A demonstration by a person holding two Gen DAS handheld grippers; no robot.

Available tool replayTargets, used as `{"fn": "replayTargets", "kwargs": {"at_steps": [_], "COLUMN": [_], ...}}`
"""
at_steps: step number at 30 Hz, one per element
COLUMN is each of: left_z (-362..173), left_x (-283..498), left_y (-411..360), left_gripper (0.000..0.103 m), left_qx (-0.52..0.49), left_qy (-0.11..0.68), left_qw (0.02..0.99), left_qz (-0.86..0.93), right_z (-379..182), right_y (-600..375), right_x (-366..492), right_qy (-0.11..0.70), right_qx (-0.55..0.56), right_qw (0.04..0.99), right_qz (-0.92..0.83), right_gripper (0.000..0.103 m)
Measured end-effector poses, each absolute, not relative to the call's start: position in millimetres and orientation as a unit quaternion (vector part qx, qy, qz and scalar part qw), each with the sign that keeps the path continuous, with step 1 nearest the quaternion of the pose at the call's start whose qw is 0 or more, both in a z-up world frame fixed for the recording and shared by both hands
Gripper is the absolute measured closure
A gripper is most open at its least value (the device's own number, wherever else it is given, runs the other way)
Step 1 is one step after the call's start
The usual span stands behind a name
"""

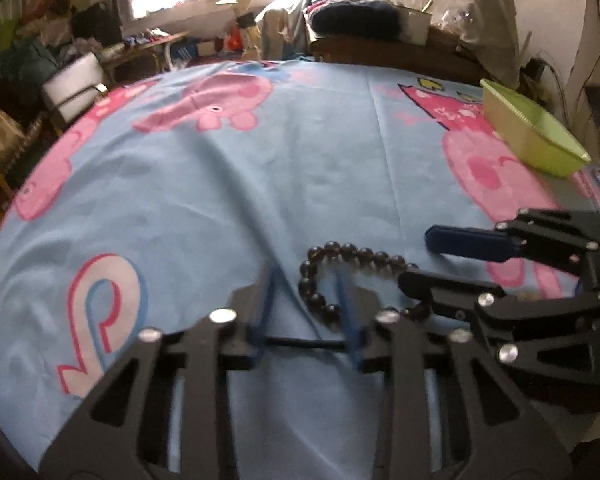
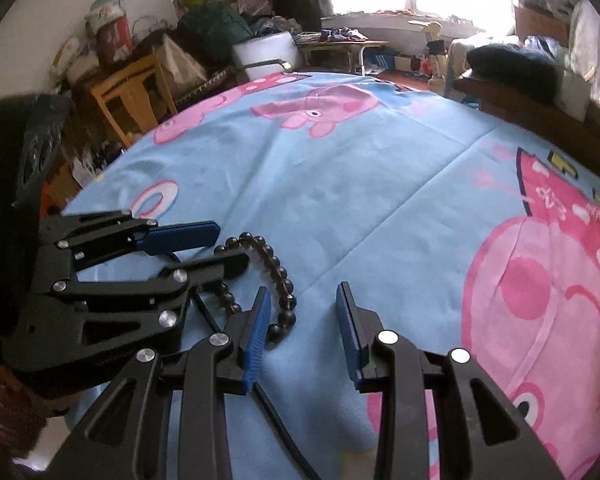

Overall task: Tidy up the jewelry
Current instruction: 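Move both tools to the dark bead bracelet on the cover, then grasp the dark brown bead bracelet with the left gripper while the right grasps it too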

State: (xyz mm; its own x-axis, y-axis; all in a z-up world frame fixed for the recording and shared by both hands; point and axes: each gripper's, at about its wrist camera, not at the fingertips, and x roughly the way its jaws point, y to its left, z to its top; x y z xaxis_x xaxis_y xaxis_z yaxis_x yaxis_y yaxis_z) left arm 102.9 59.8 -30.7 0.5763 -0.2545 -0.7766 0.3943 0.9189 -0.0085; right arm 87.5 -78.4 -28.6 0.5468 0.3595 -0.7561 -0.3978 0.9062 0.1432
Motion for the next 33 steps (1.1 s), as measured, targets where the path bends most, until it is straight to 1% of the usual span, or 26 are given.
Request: {"fn": "replayTargets", "kwargs": {"at_steps": [2,3,7,13,20,24,33], "left_z": [-30.8,-30.8,-30.9,-29.8,-24.8,-24.5,-23.7], "left_x": [101.6,101.4,101.1,100.7,100.6,96.4,76.4], "left_y": [59.0,59.0,59.8,58.2,44.1,13.3,-87.5], "left_gripper": [0.089,0.091,0.092,0.092,0.095,0.095,0.095], "left_qx": [0.077,0.076,0.069,0.072,0.067,0.087,0.145], "left_qy": [0.42,0.418,0.417,0.418,0.43,0.427,0.415], "left_qw": [0.886,0.888,0.891,0.891,0.882,0.877,0.854], "left_qz": [-0.181,-0.176,-0.168,-0.162,-0.18,-0.204,-0.277], "right_z": [-29.3,-29.6,-30.6,-30.7,-27.2,-23.8,-18.6], "right_y": [-72.0,-70.0,-68.4,-56.7,-83.9,-115.7,-200.6], "right_x": [86.2,86.1,85.8,80.6,79.5,68.6,28.3], "right_qy": [0.422,0.421,0.418,0.408,0.413,0.41,0.391], "right_qx": [-0.054,-0.066,-0.083,-0.115,-0.063,-0.04,0.007], "right_qw": [0.88,0.88,0.879,0.88,0.885,0.893,0.915], "right_qz": [0.211,0.211,0.212,0.216,0.207,0.179,0.102], "right_gripper": [0.098,0.098,0.103,0.103,0.103,0.103,0.103]}}
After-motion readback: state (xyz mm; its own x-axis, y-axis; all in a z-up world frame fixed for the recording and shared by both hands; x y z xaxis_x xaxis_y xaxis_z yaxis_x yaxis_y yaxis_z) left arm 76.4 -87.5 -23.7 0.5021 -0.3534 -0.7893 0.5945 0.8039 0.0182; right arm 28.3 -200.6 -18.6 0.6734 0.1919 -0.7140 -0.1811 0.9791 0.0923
